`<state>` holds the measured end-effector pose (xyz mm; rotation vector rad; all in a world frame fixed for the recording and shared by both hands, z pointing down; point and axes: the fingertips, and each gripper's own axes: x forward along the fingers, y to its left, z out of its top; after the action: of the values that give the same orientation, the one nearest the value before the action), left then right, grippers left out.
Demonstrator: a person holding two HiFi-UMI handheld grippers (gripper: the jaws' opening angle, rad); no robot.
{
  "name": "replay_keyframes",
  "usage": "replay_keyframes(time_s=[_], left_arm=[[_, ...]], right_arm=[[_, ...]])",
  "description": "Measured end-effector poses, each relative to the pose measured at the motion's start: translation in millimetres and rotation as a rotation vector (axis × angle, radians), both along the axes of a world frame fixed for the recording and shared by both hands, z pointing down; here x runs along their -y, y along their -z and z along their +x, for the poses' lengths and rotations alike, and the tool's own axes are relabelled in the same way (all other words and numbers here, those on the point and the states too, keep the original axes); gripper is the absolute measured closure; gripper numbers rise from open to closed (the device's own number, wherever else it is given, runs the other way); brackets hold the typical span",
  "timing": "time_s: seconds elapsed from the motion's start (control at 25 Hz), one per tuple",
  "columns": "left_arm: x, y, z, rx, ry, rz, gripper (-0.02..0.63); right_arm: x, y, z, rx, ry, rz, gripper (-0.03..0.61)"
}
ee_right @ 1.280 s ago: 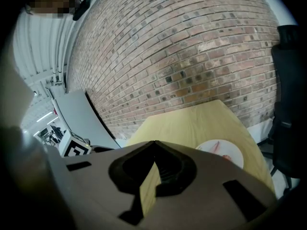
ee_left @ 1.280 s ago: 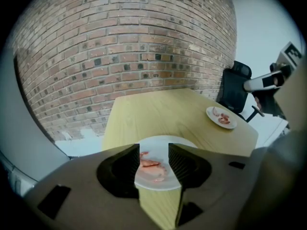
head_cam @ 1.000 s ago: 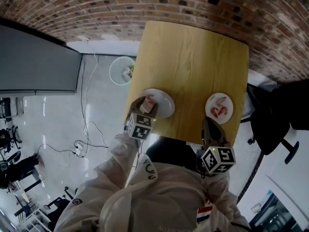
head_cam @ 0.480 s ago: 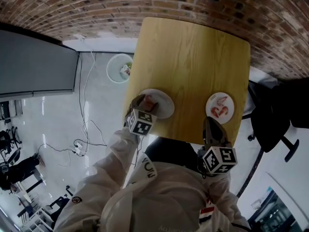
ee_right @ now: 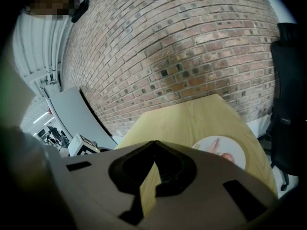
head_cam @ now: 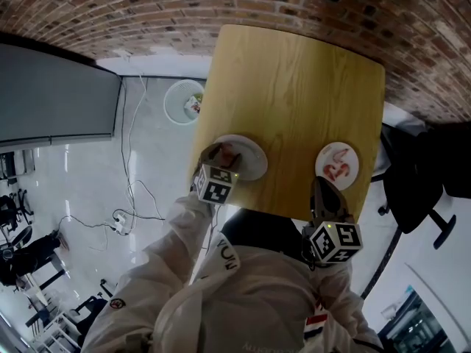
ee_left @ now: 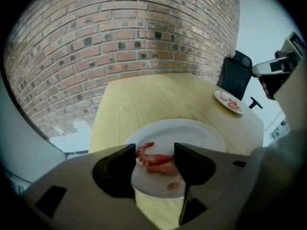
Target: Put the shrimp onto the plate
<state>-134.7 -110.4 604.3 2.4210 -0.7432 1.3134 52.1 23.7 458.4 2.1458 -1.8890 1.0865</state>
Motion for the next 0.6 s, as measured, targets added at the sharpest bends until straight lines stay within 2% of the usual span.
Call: replay_keyframes(time_s=[0.6], left_arm=[[1.5, 2.8, 1.4, -0.007, -0.004, 0.006, 0.362]], right_arm=[[-3.9, -1.6, 0.7, 0.005, -0.016, -0.006, 0.555]])
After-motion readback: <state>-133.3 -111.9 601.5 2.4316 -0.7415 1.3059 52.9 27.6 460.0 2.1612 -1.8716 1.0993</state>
